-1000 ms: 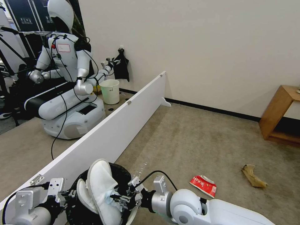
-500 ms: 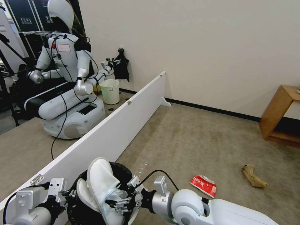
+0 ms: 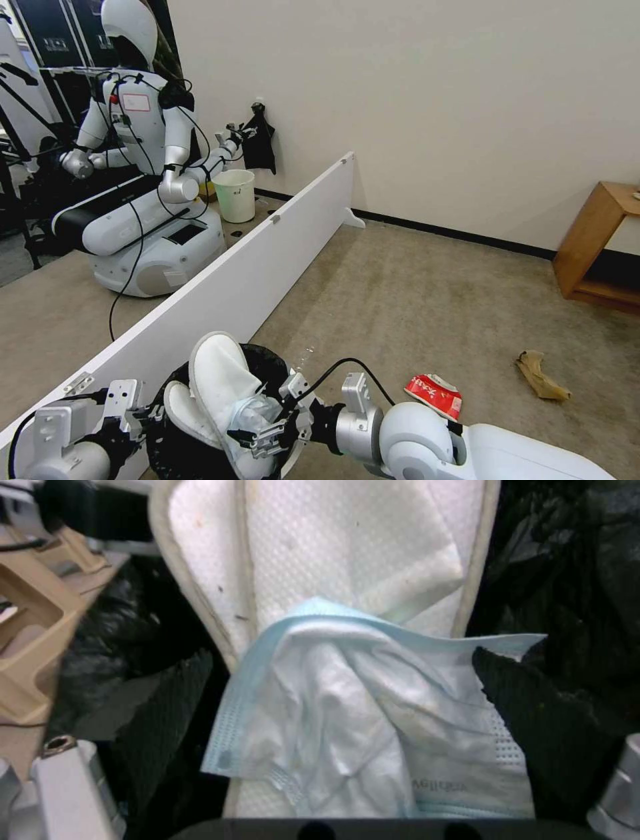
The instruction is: Pick up the trash bin, then pick up the garbage from the floor and place it into the trash bin.
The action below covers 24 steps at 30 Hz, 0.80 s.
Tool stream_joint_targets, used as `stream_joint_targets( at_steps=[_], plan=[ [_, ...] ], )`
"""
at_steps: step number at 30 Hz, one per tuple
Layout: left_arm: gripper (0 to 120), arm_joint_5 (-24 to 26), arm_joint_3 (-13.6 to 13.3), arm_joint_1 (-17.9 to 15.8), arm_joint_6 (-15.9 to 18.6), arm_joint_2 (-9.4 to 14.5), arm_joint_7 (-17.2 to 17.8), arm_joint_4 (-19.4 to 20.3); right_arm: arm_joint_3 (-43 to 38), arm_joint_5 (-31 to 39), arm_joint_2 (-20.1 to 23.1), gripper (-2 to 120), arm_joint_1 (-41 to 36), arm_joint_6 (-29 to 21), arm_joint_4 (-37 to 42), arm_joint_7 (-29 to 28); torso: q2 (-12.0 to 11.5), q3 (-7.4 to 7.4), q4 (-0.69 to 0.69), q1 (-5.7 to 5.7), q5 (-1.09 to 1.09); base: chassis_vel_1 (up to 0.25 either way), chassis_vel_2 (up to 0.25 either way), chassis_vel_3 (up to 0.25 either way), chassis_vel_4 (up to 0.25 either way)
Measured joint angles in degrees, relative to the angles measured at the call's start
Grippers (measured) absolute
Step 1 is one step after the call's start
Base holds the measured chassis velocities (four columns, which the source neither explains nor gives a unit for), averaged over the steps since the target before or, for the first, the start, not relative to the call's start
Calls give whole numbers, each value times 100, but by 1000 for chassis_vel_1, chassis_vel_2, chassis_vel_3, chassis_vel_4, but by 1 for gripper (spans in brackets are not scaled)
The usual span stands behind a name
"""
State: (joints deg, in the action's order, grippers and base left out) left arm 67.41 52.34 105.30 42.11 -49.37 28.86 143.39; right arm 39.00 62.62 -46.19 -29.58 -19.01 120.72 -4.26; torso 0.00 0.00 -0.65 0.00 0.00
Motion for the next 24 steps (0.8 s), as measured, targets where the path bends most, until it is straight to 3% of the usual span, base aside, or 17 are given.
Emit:
stream_joint_targets(
  at_steps=[15,24],
  plan=[
    [1,97,32,-11,-1,-5,126,-24,-82,9,201,100,-101,177,208,137,0,0,-2,0,1,0,0,0,0],
    [1,149,11,-27,1,-1,115,-22,-96,257,242,100,-150,450,312,498,0,0,0,0,0,0,0,0,0]
  ],
)
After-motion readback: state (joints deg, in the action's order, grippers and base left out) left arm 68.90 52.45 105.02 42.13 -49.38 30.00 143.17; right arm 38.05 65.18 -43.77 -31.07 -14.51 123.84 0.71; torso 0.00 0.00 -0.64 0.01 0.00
